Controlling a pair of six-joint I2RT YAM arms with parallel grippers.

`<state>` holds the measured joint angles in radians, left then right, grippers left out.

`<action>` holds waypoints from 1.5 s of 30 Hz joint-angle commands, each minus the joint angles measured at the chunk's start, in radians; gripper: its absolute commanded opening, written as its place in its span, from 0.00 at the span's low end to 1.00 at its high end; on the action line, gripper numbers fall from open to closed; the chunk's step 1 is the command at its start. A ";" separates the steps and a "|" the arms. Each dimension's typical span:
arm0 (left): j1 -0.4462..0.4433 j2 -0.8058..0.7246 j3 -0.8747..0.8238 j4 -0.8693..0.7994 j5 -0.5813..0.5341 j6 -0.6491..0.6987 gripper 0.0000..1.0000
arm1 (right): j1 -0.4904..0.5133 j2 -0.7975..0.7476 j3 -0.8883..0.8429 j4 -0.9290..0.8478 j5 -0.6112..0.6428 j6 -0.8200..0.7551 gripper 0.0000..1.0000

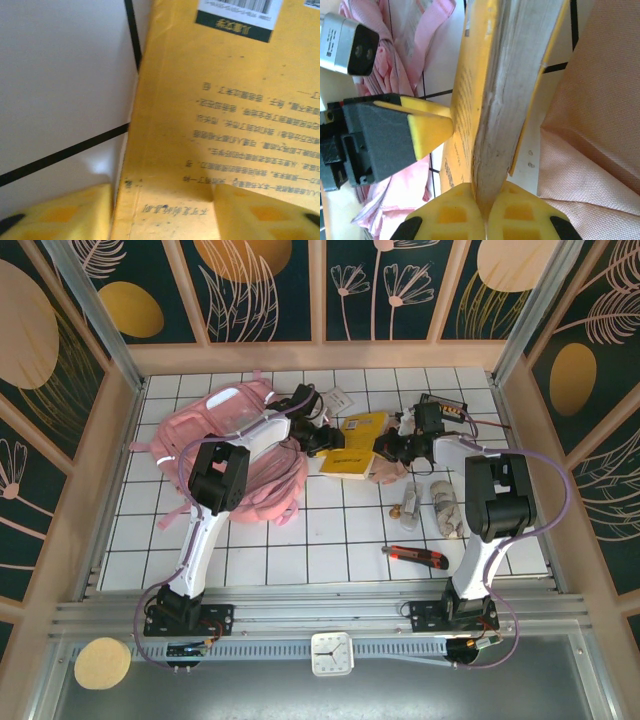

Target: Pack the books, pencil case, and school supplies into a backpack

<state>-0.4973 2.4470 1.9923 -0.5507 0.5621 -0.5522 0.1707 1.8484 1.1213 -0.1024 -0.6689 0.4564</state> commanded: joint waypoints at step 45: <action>0.231 -0.912 -0.655 0.622 0.319 -0.511 0.96 | 0.149 -0.278 0.282 0.285 -0.423 0.443 0.00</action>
<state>-0.2638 1.5696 1.3659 0.0109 0.8314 -1.0161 0.3035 1.5726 1.4261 -0.0292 -1.0382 0.7937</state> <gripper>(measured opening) 0.969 0.074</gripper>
